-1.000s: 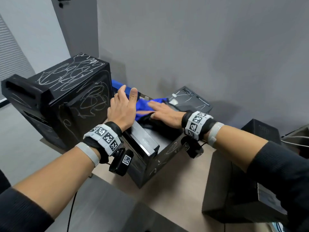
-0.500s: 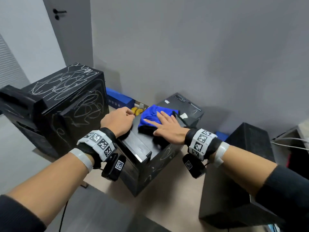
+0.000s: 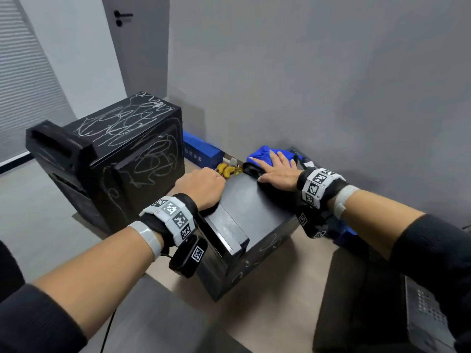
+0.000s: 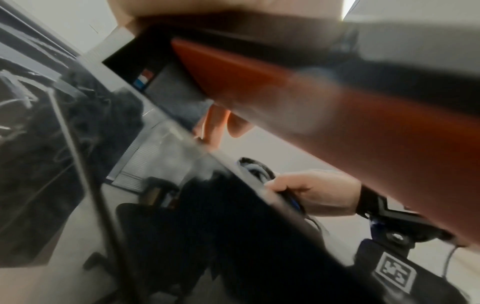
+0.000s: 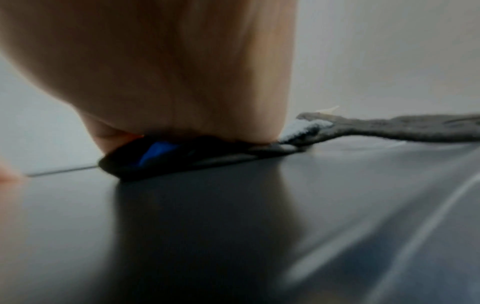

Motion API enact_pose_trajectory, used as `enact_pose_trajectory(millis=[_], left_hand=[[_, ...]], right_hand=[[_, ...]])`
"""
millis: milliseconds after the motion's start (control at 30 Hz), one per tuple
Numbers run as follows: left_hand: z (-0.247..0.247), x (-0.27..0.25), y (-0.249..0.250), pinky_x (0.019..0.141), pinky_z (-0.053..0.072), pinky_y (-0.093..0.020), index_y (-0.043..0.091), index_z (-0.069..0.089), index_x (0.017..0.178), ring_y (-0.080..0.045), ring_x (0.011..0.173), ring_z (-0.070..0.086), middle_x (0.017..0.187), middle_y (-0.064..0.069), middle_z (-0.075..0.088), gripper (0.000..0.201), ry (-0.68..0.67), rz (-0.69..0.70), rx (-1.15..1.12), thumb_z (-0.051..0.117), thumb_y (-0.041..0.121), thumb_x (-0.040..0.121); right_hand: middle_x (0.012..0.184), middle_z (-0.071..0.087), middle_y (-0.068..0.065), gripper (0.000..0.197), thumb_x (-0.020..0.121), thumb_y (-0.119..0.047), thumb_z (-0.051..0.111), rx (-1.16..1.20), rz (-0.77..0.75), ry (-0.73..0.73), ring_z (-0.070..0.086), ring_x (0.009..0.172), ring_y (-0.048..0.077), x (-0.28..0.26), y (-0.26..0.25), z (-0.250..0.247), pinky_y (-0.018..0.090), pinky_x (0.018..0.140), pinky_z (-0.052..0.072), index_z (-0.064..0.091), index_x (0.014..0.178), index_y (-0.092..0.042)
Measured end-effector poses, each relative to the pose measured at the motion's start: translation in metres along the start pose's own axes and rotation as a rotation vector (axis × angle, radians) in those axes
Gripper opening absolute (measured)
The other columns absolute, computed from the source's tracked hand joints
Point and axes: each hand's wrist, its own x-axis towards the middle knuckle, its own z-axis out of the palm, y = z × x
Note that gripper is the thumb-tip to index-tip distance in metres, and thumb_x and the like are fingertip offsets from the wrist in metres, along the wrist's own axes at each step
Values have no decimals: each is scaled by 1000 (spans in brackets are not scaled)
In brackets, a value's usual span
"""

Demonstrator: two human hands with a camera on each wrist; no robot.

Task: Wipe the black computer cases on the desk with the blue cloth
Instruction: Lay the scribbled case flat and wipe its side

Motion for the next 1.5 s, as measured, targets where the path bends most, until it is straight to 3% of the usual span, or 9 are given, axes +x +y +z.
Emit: enact_pose_trajectory(millis=[133, 467, 633, 800, 933, 1067, 1267, 1367, 1500], left_hand=[[4, 3, -2, 98, 45, -44, 26, 66, 119, -33, 116, 58, 130, -3, 62, 41, -10, 51, 73, 29, 28, 101], [5, 4, -4, 81, 39, -40, 29, 66, 99, -33, 101, 59, 117, -5, 66, 49, -15, 13, 16, 21, 44, 87], [4, 2, 0, 85, 39, -42, 30, 59, 107, -28, 99, 55, 122, 0, 63, 48, -6, 37, -27, 16, 46, 91], [4, -1, 4, 98, 41, -46, 34, 51, 133, -31, 113, 58, 130, -3, 61, 49, 34, 18, -96, 23, 54, 97], [2, -1, 3, 97, 40, -47, 34, 53, 124, -31, 116, 57, 134, 1, 59, 59, 9, 49, -85, 12, 59, 90], [0, -6, 3, 92, 40, -46, 37, 53, 113, -30, 112, 58, 129, 5, 60, 77, -7, 69, -91, -2, 66, 68], [-1, -10, 5, 89, 39, -43, 32, 54, 119, -32, 109, 58, 126, 0, 61, 74, 37, 41, -88, 3, 66, 76], [1, -8, 7, 93, 38, -44, 30, 54, 122, -34, 112, 57, 126, -6, 62, 56, 56, 2, -81, 17, 59, 93], [1, -7, 6, 89, 35, -44, 31, 54, 117, -33, 115, 56, 131, -2, 59, 63, 20, 18, -49, 9, 60, 82]], right_hand=[[164, -11, 7, 63, 100, -37, 40, 27, -98, -57, -16, 150, 26, -5, 16, -5, 53, 119, -8, 6, 152, -47], [160, 16, 9, 68, 85, -53, 37, 129, 320, 174, 16, 144, 35, -21, 114, 6, 53, 117, 17, 16, 150, -49], [163, 3, 16, 69, 88, -47, 28, 67, 201, 199, -4, 149, 37, -69, 74, 36, 55, 118, 7, 15, 154, -39], [165, -2, 6, 67, 83, -50, 19, 213, -77, 216, -14, 149, 24, -134, -12, 80, 51, 120, -7, 17, 150, -49], [165, 1, -3, 54, 92, -50, 14, 271, -228, 202, -13, 149, 16, -165, -40, 95, 43, 119, -14, 17, 145, -55], [164, 12, -1, 56, 89, -55, 6, 162, -166, 298, 1, 150, 21, -131, 5, 82, 43, 118, -6, 16, 144, -55], [163, 16, 8, 62, 83, -50, 24, 251, 220, 364, 2, 150, 30, -68, 56, 51, 53, 119, 2, 31, 145, -51], [162, 19, 7, 59, 88, -52, 26, 186, 140, 385, 5, 149, 31, -89, 20, 65, 55, 118, 3, 35, 146, -47], [161, 23, 0, 61, 87, -59, 13, 258, -139, 415, 8, 148, 21, -132, -33, 97, 50, 119, -5, 39, 142, -51]])
